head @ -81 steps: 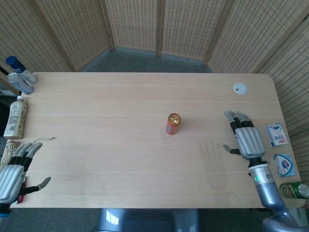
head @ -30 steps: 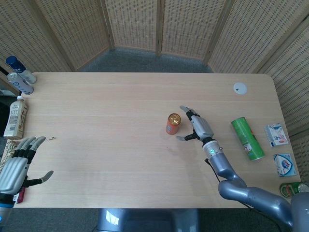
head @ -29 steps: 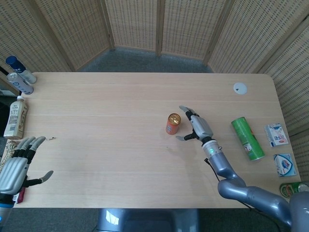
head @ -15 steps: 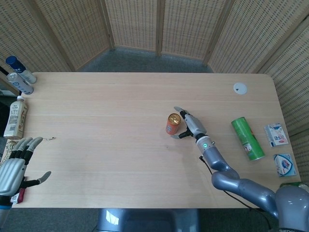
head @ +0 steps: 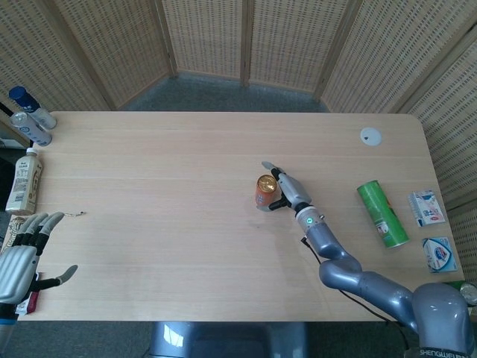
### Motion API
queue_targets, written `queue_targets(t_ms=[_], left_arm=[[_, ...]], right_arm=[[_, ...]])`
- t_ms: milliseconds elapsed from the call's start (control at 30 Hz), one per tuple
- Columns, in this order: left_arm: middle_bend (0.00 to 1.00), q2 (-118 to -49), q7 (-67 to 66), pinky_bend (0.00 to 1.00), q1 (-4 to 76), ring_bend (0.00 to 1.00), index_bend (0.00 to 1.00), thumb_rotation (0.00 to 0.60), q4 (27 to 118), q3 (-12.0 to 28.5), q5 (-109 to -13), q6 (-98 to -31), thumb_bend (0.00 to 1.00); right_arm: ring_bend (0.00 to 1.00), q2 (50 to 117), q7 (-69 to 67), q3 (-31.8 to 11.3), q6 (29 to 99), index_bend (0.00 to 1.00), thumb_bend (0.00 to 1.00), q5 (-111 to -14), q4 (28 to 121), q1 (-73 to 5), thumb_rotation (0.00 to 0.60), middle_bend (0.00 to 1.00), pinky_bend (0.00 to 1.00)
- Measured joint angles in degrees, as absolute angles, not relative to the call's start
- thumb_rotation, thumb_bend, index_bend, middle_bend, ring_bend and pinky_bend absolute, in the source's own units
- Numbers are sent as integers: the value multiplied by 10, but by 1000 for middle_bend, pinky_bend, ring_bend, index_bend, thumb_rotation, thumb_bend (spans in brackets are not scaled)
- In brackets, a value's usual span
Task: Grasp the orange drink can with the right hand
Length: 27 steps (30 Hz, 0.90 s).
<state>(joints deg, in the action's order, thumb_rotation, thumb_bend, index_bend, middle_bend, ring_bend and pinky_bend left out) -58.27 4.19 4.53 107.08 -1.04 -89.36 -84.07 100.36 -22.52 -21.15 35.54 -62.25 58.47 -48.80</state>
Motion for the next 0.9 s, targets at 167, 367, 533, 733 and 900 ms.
queue_targets(t_ms=[167, 367, 533, 733, 900], left_arm=[[121, -583, 42, 0, 44, 0, 74, 567, 1071, -11, -893, -841, 269], [120, -583, 42, 0, 43, 0, 73, 566, 1071, -11, -891, -841, 270], [121, -584, 41, 0, 42, 0, 72, 565, 1071, -11, -887, -838, 270], [120, -583, 38, 0, 41, 0, 73, 565, 1073, -11, -885, -839, 267], [121, -582, 35, 0, 42, 0, 72, 564, 1076, -10, -884, -836, 266]], right_arm=[[140, 1007, -223, -212, 357, 0, 82, -619, 586, -490, 600, 67, 313], [148, 1011, -223, -218, 353, 0, 80, -606, 581, -494, 600, 68, 348], [226, 1020, -221, -220, 349, 0, 82, -596, 562, -498, 600, 129, 436], [249, 1034, -215, -222, 343, 141, 82, -581, 537, -501, 600, 221, 449], [364, 1038, -215, -222, 344, 329, 83, -577, 530, -497, 600, 404, 505]])
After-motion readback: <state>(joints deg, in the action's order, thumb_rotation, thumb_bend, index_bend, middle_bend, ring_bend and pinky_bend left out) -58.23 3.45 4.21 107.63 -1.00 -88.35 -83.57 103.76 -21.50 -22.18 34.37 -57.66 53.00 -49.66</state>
